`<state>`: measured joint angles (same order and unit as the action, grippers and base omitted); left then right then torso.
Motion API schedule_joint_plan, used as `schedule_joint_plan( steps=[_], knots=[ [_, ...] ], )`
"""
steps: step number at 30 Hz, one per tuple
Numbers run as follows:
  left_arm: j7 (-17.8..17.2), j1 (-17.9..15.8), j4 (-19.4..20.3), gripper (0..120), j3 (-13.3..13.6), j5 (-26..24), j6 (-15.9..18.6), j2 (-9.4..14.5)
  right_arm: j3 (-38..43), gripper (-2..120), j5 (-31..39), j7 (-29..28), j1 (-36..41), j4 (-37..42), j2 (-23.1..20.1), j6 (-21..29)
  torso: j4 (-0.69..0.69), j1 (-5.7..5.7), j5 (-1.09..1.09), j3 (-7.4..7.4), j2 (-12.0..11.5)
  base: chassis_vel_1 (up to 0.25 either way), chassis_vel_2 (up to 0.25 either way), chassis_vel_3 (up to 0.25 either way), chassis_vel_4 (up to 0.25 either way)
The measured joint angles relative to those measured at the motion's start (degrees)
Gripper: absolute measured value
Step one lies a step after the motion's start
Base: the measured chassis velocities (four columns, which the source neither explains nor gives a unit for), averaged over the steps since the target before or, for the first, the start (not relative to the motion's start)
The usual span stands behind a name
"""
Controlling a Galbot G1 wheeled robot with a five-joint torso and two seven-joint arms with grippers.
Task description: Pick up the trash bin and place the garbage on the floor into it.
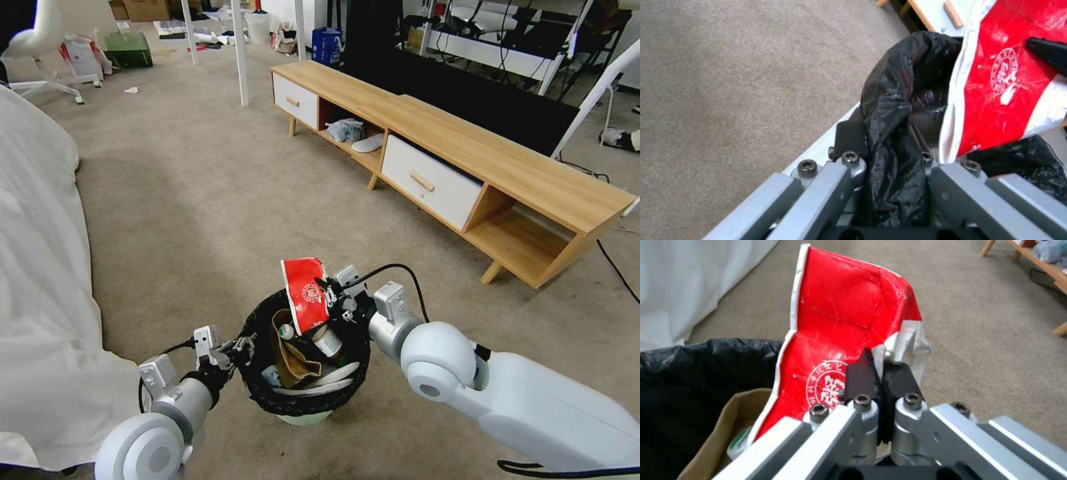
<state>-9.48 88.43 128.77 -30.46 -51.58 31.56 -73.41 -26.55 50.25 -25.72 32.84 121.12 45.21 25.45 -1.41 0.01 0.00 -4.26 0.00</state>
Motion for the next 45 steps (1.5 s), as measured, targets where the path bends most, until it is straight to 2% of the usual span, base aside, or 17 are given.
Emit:
schedule_joint_plan(
  steps=[17,26,37,45],
  knots=[
    [-1.03,-0.32,-0.13,0,-0.05,0.05,0.07,-1.27,-4.38,0,-2.06,0.45,-0.49,-0.44,0.67,-0.28,0.0,0.0,0.0,0.0,0.0,0.0,0.0,0.0,0.0],
    [-0.8,-0.19,-2.93,0,-0.48,4.83,0.11,-1.32,-2.76,0,-0.76,0.12,-2.66,0.1,1.68,-0.12,0.0,0.0,0.0,0.0,0.0,0.0,0.0,0.0,0.0],
    [-1.77,-0.76,-3.76,0,0.3,5.76,0.12,-1.83,-2.23,0,-0.45,0.28,-2.02,1.88,0.54,0.26,0.0,0.0,0.01,0.0,0.0,0.0,0.0,0.0,0.0],
    [-3.2,-0.95,-3.8,0,0.47,5.87,0.09,-2.7,-4.82,0,-1.11,0.22,-1.91,2.64,0.72,0.7,0.0,0.0,0.0,0.0,0.0,0.0,0.0,0.0,0.0]
  ],
)
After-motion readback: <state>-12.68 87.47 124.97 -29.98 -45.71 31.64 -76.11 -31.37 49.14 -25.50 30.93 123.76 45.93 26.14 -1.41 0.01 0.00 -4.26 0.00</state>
